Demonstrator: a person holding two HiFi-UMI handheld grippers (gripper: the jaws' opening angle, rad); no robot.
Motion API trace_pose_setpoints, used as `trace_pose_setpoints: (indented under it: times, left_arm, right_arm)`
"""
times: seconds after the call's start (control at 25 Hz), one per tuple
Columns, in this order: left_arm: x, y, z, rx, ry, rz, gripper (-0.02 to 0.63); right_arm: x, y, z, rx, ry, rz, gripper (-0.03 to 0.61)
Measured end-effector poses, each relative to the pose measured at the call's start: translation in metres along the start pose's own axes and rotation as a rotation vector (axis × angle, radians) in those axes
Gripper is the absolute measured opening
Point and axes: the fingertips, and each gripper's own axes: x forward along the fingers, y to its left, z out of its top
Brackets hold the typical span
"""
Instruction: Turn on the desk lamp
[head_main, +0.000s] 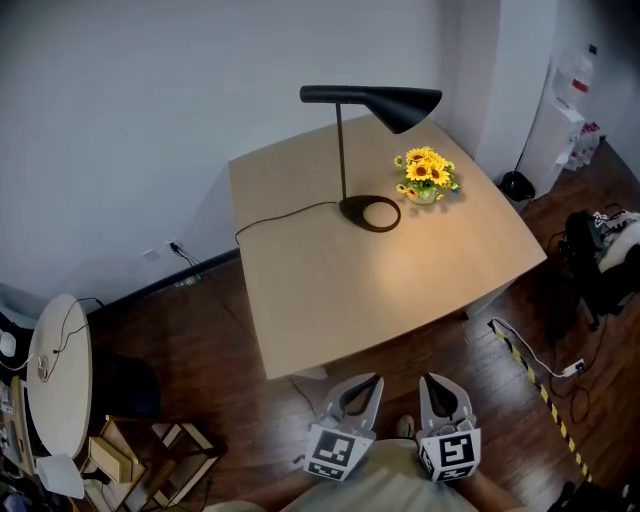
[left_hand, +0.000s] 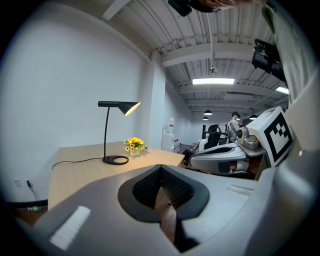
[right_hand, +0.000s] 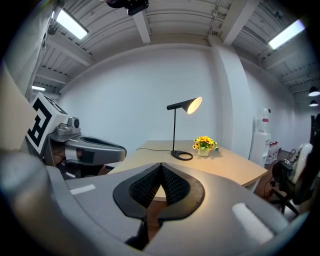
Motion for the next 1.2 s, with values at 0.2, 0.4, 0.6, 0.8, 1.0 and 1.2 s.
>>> trace_pose_setpoints:
  times: [0.2, 0.4, 0.6, 0.8, 1.0, 1.2]
  left_arm:
    - [-0.005, 0.005, 0.000, 0.006, -0.009, -0.015, 0.000]
    - [-0.007, 0.007, 0.002, 0.009, -0.019, -0.013, 0.000]
    - [-0.011, 0.009, 0.007, 0.023, -0.034, -0.005, 0.000]
    - [-0.012, 0.008, 0.004, 0.005, -0.028, 0.004, 0.000]
    - [-0.013, 0.006, 0.003, 0.006, -0.026, 0.002, 0.000]
    - [-0.011, 0.004, 0.004, 0.012, -0.028, 0.001, 0.000]
  right_arm:
    - [0.002, 0.007, 0.001, -0.020, 0.001, -0.017, 0.000]
    - [0.003, 0.008, 0.003, -0.017, -0.008, -0.023, 0.000]
    - [0.002, 0.010, 0.005, -0.033, -0.019, -0.023, 0.000]
    - [0.001, 0.013, 0.006, -0.026, -0.014, -0.008, 0.000]
    - [-0.001, 0.013, 0.004, -0.022, -0.010, -0.006, 0.000]
    - [-0.002, 0.009, 0.002, -0.027, -0.009, -0.006, 0.000]
